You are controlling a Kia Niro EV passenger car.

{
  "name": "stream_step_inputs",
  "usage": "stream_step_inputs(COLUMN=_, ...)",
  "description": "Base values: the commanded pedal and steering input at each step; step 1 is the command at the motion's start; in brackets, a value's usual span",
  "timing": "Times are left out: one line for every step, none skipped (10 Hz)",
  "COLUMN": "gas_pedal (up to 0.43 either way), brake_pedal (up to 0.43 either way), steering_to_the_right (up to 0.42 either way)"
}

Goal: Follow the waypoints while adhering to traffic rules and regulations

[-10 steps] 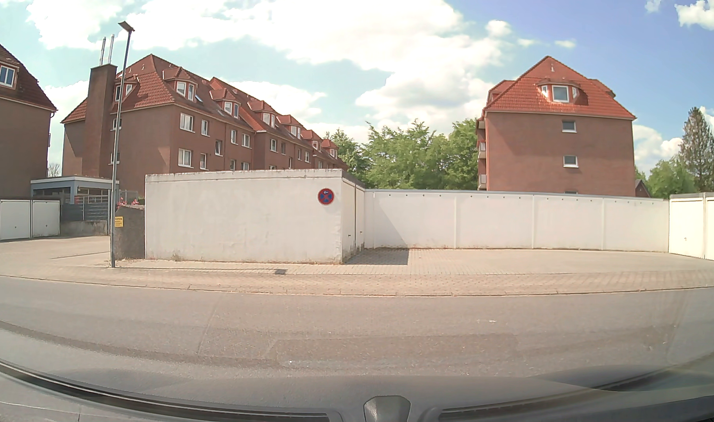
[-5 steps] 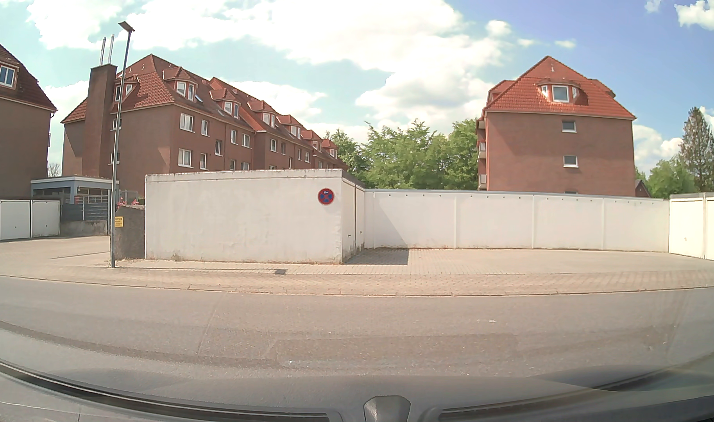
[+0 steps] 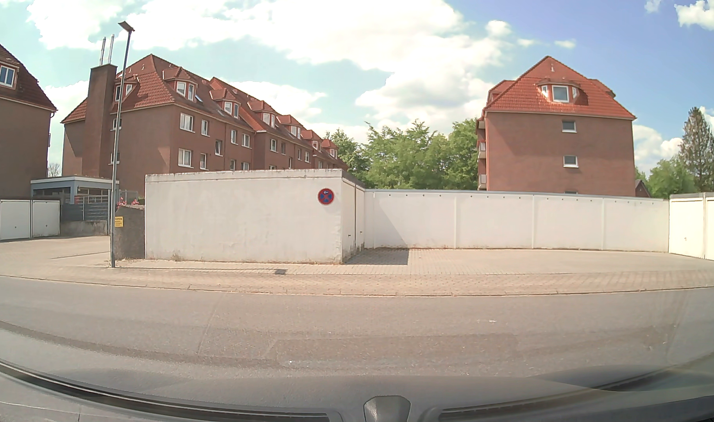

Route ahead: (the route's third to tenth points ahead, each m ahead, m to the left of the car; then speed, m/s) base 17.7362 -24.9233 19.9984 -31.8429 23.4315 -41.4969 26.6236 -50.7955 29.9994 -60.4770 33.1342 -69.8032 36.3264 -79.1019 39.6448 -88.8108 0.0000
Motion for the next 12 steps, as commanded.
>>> stream_step_inputs(gas_pedal=0.000, brake_pedal=0.561, steering_to_the_right=0.011)
stream_step_inputs(gas_pedal=0.000, brake_pedal=0.555, steering_to_the_right=0.011)
stream_step_inputs(gas_pedal=0.000, brake_pedal=0.555, steering_to_the_right=0.011)
stream_step_inputs(gas_pedal=0.000, brake_pedal=0.561, steering_to_the_right=0.011)
stream_step_inputs(gas_pedal=0.000, brake_pedal=0.555, steering_to_the_right=0.011)
stream_step_inputs(gas_pedal=0.000, brake_pedal=0.555, steering_to_the_right=0.011)
stream_step_inputs(gas_pedal=0.000, brake_pedal=0.555, steering_to_the_right=0.011)
stream_step_inputs(gas_pedal=0.000, brake_pedal=0.555, steering_to_the_right=0.011)
stream_step_inputs(gas_pedal=0.000, brake_pedal=0.549, steering_to_the_right=0.011)
stream_step_inputs(gas_pedal=0.000, brake_pedal=0.549, steering_to_the_right=0.011)
stream_step_inputs(gas_pedal=0.000, brake_pedal=0.549, steering_to_the_right=0.011)
stream_step_inputs(gas_pedal=0.000, brake_pedal=0.549, steering_to_the_right=0.011)
